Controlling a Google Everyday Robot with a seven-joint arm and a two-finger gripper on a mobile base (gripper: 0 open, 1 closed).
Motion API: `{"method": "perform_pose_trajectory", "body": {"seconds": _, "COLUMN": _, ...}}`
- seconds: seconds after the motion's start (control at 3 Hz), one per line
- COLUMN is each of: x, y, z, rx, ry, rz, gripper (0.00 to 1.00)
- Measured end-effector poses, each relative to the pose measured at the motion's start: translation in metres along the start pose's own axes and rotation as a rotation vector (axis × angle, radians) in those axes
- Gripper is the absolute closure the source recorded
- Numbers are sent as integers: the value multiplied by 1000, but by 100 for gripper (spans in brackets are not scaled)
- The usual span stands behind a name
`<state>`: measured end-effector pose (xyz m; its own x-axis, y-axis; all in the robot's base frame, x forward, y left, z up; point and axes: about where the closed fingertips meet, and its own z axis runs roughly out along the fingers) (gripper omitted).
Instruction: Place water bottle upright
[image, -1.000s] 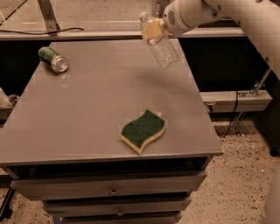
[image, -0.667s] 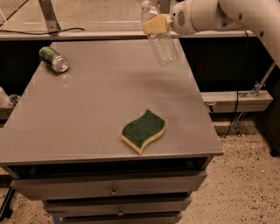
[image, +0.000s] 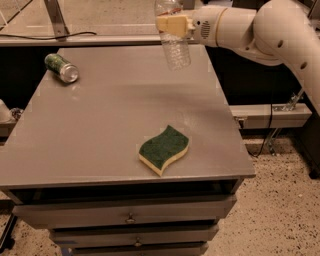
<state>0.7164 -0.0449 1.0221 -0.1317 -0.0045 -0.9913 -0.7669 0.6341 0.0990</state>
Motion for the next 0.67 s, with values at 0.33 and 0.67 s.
{"method": "perform_pose_trajectory", "body": {"seconds": 0.33, "x": -15, "y": 27, "z": 13, "rx": -51, "ry": -45, "rz": -86, "gripper": 100}}
{"method": "perform_pose_trajectory", "body": {"seconds": 0.67, "x": -14, "y": 26, "z": 13, "rx": -51, "ry": -43, "rz": -87, "gripper": 100}}
